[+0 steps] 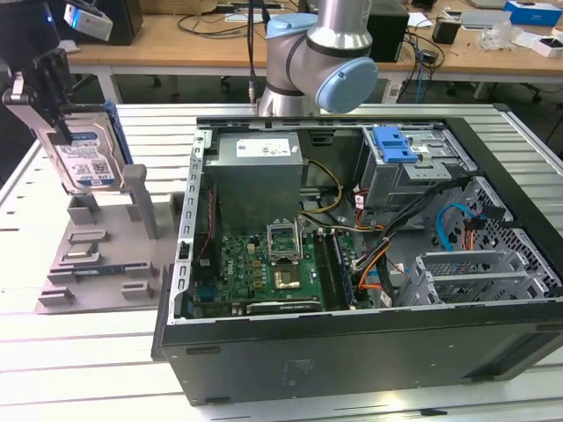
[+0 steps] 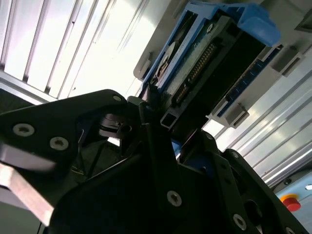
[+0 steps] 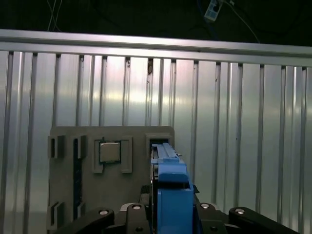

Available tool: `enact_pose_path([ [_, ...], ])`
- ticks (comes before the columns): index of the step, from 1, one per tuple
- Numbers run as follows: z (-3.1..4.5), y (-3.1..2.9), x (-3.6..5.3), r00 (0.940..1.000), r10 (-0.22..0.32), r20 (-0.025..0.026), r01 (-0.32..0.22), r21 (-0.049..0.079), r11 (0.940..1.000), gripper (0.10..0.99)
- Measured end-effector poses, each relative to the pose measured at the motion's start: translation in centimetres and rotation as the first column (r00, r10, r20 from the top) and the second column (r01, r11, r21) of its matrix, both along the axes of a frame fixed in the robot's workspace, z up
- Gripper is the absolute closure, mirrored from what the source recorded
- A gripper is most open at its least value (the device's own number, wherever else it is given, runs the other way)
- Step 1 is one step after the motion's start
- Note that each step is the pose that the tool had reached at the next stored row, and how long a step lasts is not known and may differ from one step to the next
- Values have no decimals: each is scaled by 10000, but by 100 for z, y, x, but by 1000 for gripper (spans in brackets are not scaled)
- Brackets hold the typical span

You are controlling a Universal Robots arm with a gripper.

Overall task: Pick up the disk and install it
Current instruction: 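Pick up the disk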

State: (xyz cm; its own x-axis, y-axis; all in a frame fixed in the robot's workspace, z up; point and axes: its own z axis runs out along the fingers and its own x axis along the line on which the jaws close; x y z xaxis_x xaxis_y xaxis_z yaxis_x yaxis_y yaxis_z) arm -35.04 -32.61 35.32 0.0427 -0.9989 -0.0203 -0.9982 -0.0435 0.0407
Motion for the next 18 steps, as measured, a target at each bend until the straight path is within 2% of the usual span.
enact_pose_path([
  [1,26,2,0,10000,-1,0,1,1,10000,718],
  [3,140,7,0,10000,0,1,0,1,10000,718],
  [12,405,19,0,10000,1,1,-1,0,10000,718],
  [18,658,28,1,10000,1,0,-1,-1,10000,718],
])
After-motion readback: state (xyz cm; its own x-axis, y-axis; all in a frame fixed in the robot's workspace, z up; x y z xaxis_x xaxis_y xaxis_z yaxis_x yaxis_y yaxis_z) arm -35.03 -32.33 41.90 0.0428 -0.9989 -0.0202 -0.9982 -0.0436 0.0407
